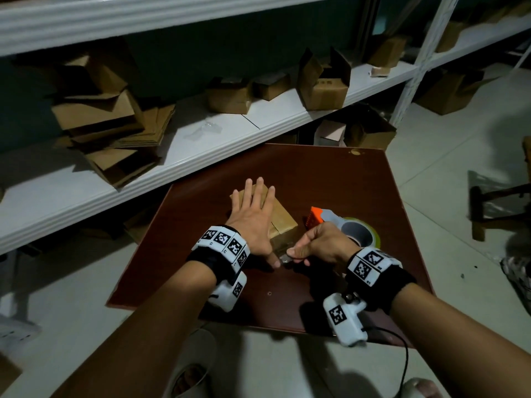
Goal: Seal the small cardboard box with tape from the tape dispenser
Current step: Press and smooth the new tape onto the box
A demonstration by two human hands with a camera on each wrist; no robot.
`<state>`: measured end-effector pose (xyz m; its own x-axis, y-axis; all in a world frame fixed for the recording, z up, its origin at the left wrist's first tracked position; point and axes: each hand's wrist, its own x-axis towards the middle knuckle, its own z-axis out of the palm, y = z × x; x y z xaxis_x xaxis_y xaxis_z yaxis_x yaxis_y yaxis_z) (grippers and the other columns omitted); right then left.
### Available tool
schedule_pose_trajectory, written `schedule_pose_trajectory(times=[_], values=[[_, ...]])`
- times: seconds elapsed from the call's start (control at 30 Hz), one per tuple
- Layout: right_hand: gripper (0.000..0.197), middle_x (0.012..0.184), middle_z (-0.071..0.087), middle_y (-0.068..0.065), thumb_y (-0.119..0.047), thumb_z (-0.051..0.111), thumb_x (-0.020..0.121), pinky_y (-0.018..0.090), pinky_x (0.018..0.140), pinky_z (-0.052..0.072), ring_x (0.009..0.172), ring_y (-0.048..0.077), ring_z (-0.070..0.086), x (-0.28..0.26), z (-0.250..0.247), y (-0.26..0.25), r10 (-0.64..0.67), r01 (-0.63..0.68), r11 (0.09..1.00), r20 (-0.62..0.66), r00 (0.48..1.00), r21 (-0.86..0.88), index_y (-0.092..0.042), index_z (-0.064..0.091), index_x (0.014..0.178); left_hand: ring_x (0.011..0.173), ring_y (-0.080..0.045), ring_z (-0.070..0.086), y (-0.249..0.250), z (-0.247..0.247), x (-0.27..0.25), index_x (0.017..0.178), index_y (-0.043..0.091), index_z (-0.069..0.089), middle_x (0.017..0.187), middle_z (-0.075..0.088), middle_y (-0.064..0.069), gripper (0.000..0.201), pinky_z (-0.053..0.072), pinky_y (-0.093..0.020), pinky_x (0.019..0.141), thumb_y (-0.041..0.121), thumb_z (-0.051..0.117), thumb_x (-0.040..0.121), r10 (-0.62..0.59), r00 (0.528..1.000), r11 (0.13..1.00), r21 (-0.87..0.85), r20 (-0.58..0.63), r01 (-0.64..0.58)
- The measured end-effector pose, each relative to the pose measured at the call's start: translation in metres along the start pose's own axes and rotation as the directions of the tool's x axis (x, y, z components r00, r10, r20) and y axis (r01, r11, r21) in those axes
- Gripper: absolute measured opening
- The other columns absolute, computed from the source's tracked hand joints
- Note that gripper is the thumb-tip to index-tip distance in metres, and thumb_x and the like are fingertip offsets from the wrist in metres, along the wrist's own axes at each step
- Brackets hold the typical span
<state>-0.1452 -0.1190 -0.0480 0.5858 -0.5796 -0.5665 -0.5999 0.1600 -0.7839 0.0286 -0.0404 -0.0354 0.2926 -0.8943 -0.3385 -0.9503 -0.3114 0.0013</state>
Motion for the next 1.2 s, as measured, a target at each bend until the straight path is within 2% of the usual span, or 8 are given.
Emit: schedule_pose_trajectory(times=[0.17,0.33,0.5,0.67,0.77,0.93,1.07,1.2], values=[[0.024,0.088,0.078,0.021,-0.014,0.088,0.075,0.021,0.059,0.055,0.050,0.008,0.063,0.009,0.003,0.003,0.004,-0.004,1.000,0.004,1.000,-0.003,0.005,0.078,0.086,0.153,-0.042,-0.040,-0.001,0.000,-0.001,0.164,0.012,-0.027,0.167,-0.041,-0.018,0.179,-0.014,-0.066,0.127,0.073,0.094,0.047,0.008,1.000,1.000,-0.006,-0.005,-0.008],[0.026,0.070,0.076,0.013,-0.018,0.089,0.075,0.023,0.061,0.054,0.047,0.009,0.061,0.017,0.005,0.005,0.033,-0.033,0.999,-0.008,0.999,0.003,0.004,0.079,0.085,0.152,-0.042,-0.041,-0.001,-0.001,-0.001,0.164,0.011,-0.027,0.167,-0.041,-0.018,0.179,-0.014,-0.066,0.127,0.073,0.094,0.047,0.014,1.000,1.000,-0.006,0.001,-0.014],[0.032,0.083,0.078,0.021,-0.022,0.092,0.068,0.030,0.071,0.055,0.054,0.012,0.062,0.021,0.010,0.005,0.034,-0.033,0.999,-0.045,0.998,0.020,0.004,0.080,0.082,0.152,-0.041,-0.041,-0.001,0.000,-0.002,0.164,0.011,-0.027,0.167,-0.041,-0.018,0.178,-0.013,-0.066,0.127,0.072,0.094,0.048,0.018,1.000,1.000,-0.004,-0.005,-0.018],[0.047,0.054,0.069,0.015,0.006,0.084,0.077,0.019,0.039,0.048,0.038,0.013,0.064,0.022,0.012,-0.002,0.068,-0.058,0.993,-0.097,0.993,0.103,-0.008,0.045,0.099,0.153,-0.041,-0.041,-0.001,0.000,-0.002,0.164,0.011,-0.025,0.167,-0.040,-0.018,0.177,-0.013,-0.066,0.127,0.073,0.094,0.049,0.021,1.000,1.000,-0.001,-0.013,-0.021],[0.053,0.054,0.069,0.014,0.007,0.083,0.078,0.018,0.035,0.044,0.037,0.013,0.064,0.026,0.013,-0.003,0.063,-0.055,0.996,-0.127,0.990,0.066,-0.010,0.040,0.104,0.152,-0.042,-0.041,-0.001,0.000,-0.002,0.164,0.011,-0.025,0.167,-0.040,-0.018,0.176,-0.015,-0.066,0.126,0.072,0.094,0.050,0.025,1.000,1.000,-0.007,-0.011,-0.025],[0.057,0.062,0.074,0.008,-0.003,0.093,0.069,0.025,0.052,0.054,0.049,0.014,0.071,0.033,0.016,-0.001,0.032,-0.041,0.998,-0.199,0.980,-0.042,-0.011,0.045,0.099,0.152,-0.042,-0.041,-0.001,0.001,-0.001,0.164,0.010,-0.026,0.167,-0.041,-0.019,0.178,-0.017,-0.066,0.126,0.074,0.093,0.049,0.029,1.000,1.000,-0.009,-0.009,-0.030],[0.065,0.087,0.077,0.015,-0.012,0.100,0.056,0.051,0.081,0.062,0.074,0.028,0.078,0.038,0.021,0.004,-0.006,-0.025,0.992,-0.236,0.972,-0.127,-0.014,0.051,0.099,0.152,-0.043,-0.041,-0.001,0.000,-0.001,0.164,0.010,-0.026,0.167,-0.040,-0.019,0.178,-0.017,-0.066,0.126,0.074,0.093,0.049,0.031,1.000,1.000,-0.002,-0.001,-0.031],[0.052,0.087,0.073,0.003,-0.022,0.095,0.071,0.031,0.064,0.047,0.078,0.014,0.067,0.025,0.021,-0.004,-0.063,-0.005,0.971,-0.276,0.959,-0.240,-0.015,0.053,0.101,0.153,-0.043,-0.039,-0.002,0.001,-0.004,0.165,0.010,-0.023,0.168,-0.038,-0.020,0.164,-0.015,-0.065,0.127,0.062,0.093,0.062,0.036,0.999,0.999,-0.008,-0.024,-0.037]])
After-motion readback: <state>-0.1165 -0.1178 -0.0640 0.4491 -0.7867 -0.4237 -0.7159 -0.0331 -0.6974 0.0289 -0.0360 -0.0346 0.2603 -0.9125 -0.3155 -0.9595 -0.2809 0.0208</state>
